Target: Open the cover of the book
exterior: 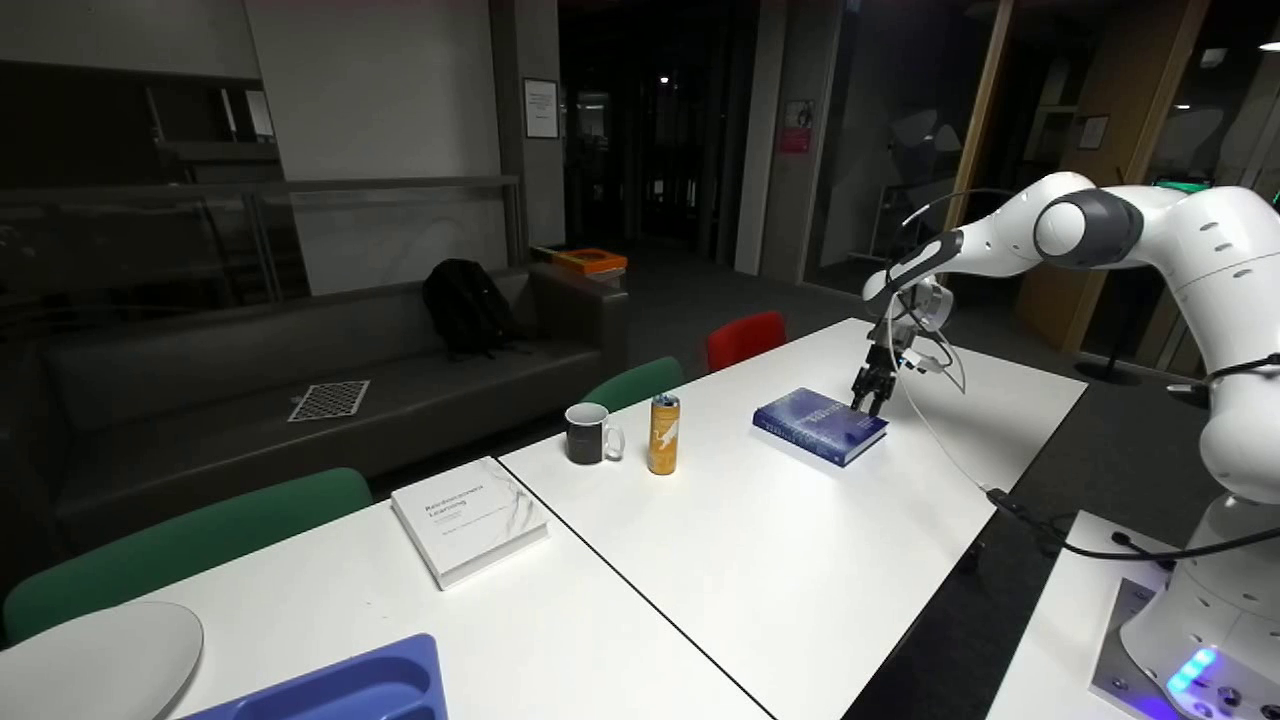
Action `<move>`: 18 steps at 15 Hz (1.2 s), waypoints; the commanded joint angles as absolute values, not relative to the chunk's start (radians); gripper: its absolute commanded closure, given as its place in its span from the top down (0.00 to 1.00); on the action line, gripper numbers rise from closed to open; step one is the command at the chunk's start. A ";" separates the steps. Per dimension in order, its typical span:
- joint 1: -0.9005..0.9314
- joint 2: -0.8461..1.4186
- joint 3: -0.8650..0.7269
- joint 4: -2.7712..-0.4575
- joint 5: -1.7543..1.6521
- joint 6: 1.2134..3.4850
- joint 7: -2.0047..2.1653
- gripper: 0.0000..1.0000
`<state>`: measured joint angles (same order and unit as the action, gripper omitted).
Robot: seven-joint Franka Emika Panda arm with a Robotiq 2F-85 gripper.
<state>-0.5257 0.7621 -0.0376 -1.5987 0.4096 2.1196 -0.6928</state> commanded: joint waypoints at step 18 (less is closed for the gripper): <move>-0.527 0.776 -0.030 -1.586 0.378 2.165 -0.812 1.00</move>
<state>-0.5208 0.7740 -0.0375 -1.5987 0.3933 2.1613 -0.7977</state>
